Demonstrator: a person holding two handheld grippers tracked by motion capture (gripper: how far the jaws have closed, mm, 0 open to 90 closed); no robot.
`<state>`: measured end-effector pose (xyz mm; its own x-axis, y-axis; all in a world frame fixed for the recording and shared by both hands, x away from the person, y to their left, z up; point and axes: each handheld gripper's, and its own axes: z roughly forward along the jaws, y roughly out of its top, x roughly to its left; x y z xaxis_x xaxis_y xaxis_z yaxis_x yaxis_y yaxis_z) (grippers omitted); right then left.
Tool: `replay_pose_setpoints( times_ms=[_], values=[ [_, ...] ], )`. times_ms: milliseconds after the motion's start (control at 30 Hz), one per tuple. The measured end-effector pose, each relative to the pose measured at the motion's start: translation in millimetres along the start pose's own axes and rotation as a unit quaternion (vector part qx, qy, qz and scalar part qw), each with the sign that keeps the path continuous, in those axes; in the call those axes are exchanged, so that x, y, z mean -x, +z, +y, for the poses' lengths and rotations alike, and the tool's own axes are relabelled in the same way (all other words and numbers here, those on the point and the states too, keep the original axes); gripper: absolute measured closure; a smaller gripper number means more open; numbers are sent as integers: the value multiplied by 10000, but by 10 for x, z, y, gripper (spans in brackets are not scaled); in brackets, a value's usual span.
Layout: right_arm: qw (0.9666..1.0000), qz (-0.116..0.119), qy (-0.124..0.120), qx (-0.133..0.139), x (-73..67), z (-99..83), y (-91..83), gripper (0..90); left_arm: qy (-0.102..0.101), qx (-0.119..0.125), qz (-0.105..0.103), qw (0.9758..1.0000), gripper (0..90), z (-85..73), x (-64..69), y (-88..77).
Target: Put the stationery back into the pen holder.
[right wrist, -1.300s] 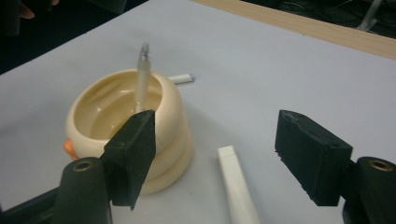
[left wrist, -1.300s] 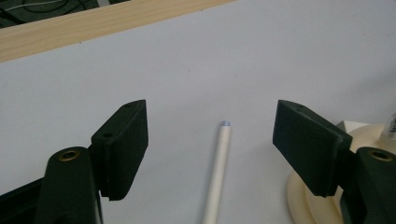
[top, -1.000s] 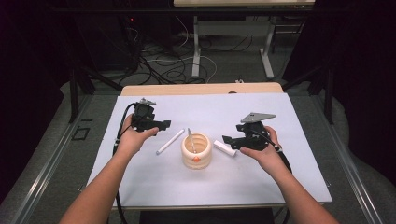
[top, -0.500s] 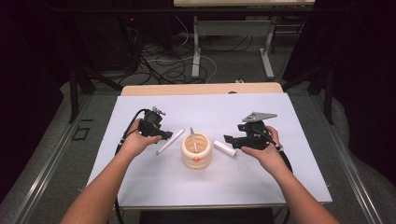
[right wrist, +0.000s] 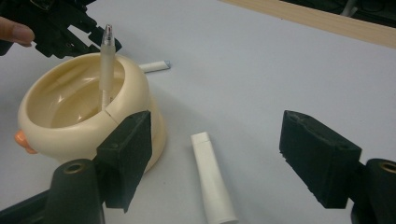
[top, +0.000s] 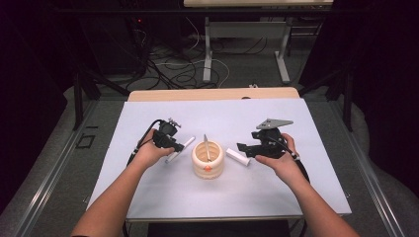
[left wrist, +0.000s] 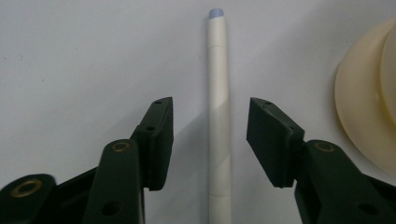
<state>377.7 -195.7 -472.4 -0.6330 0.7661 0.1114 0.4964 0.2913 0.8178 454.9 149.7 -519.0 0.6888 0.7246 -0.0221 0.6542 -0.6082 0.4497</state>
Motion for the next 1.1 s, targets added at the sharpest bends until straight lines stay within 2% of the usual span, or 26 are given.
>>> replay_pose_setpoints(
  times_ms=[133,200,333,400,467,567,867,1100],
  values=[
    [10000,22,5,-32,3,-3,7,251,48,-99,14,9999,586,4,-17,32],
    [10000,25,25,-37,1,-5,7,252,-14,-202,-36,9998,615,2,-11,49],
    [10000,18,16,-36,1,-5,11,251,-50,-288,-58,9996,651,-1,-2,80],
    [10000,13,16,-36,2,-5,11,251,11,-328,-66,9994,659,1,2,98],
    [10000,16,18,-32,1,-5,10,251,-49,-408,-89,9991,679,1,18,113],
    [10000,27,9,-28,2,-4,8,251,29,-466,-70,9989,705,8,22,131],
    [10000,27,21,-29,0,-4,11,251,98,-511,-63,9986,771,13,43,145],
    [10000,19,12,-31,-5,-2,11,251,204,-508,-11,9985,779,17,62,147]
  ],
)
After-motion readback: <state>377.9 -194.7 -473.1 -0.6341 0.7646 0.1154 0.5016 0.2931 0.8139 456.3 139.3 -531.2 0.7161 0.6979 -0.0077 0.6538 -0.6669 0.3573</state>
